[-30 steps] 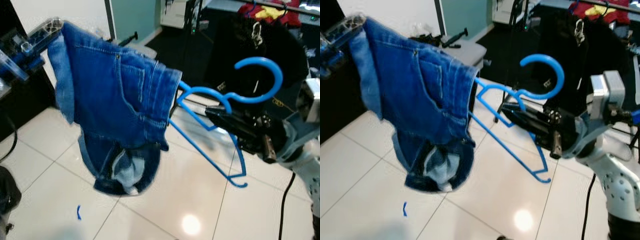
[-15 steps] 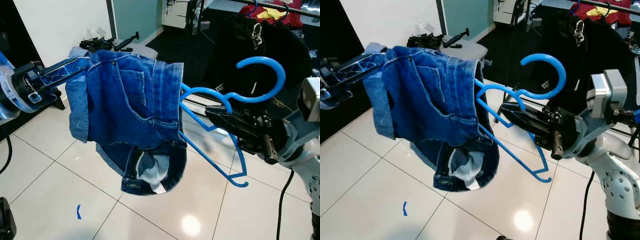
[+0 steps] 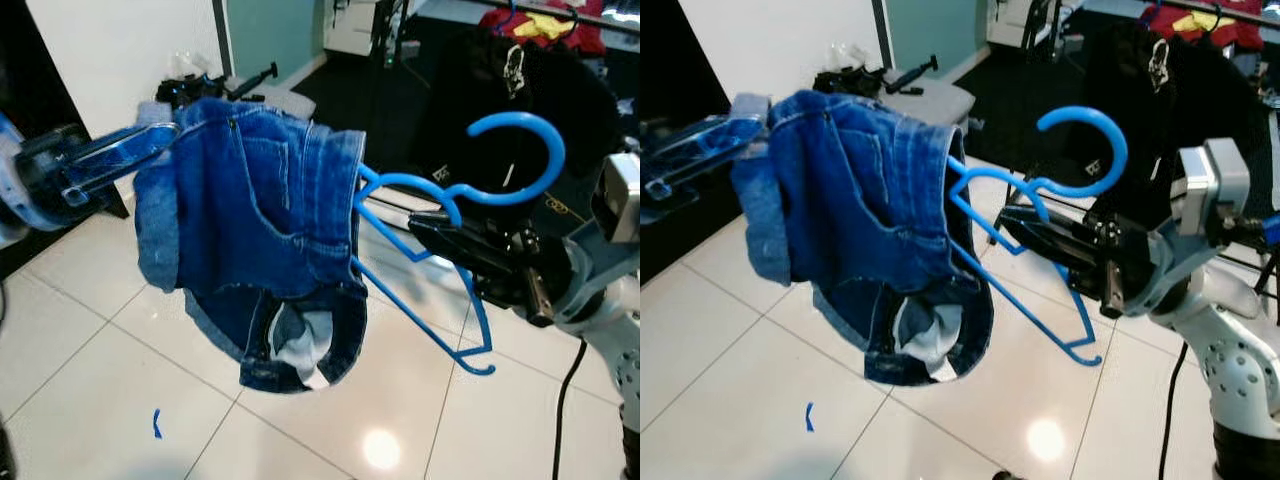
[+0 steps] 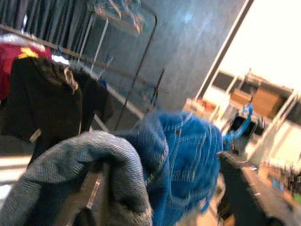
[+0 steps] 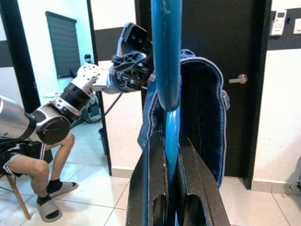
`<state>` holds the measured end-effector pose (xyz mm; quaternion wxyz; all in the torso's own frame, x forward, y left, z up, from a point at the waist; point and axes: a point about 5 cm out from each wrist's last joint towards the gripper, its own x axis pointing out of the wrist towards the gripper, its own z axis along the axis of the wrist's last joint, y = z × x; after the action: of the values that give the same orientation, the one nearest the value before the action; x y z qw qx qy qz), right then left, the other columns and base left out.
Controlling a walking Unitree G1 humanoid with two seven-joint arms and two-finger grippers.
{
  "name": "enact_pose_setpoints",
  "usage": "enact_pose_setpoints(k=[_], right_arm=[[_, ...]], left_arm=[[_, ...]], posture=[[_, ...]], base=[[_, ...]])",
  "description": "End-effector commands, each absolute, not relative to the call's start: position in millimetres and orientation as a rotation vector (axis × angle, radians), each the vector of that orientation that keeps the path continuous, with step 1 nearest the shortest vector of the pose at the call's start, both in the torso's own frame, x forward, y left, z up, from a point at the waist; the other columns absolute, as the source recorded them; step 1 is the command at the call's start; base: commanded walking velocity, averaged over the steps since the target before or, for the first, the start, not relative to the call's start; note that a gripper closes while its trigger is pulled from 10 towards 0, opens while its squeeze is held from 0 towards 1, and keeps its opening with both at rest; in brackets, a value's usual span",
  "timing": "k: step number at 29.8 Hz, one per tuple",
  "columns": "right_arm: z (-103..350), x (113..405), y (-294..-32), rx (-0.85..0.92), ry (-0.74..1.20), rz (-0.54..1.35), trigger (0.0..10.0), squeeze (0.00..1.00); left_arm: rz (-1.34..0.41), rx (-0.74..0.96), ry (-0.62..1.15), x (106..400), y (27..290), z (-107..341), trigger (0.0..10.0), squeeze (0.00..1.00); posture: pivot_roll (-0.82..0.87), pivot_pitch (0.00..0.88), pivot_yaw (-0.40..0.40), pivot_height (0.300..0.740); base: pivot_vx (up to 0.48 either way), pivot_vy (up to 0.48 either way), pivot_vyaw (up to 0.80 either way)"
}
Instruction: Hang hanger
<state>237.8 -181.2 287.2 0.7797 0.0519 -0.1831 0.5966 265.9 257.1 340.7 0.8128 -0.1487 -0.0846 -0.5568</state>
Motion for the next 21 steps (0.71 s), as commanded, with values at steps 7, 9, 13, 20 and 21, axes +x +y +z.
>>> enact_pose_setpoints(k=[7,9,13,20,21], right_arm=[[290.5,234.6,-180.6,0.119,-0.421,1.318,10.0,0.0],[290.4,234.3,-180.4,0.12,-0.42,1.322,10.0,0.0],[290.3,233.9,-179.2,0.123,-0.419,1.334,10.0,0.0],[291.8,233.9,-178.3,0.126,-0.428,1.337,10.0,0.0],[291.8,233.9,-178.3,0.126,-0.428,1.337,10.0,0.0]], left_arm=[[-1.138,-0.223,-0.171,255.8,281.9,349.2,10.0,1.0],[-1.106,-0.197,-0.165,254.9,290.5,351.7,10.0,1.0],[-1.017,-0.089,-0.085,254.7,307.7,351.5,10.0,1.0],[-0.979,0.046,0.118,262.0,308.4,323.8,10.0,1.0],[-0.979,0.046,0.118,262.0,308.4,323.8,10.0,1.0]], posture=[[0.11,0.14,0.013,0.74],[0.12,0.141,0.012,0.74],[0.12,0.141,0.012,0.74],[0.12,0.137,0.016,0.74],[0.12,0.137,0.016,0.74]], base=[[0.0,0.0,0.0],[0.0,0.0,0.0],[0.0,0.0,0.0],[0.0,0.0,0.0],[0.0,0.0,0.0]])
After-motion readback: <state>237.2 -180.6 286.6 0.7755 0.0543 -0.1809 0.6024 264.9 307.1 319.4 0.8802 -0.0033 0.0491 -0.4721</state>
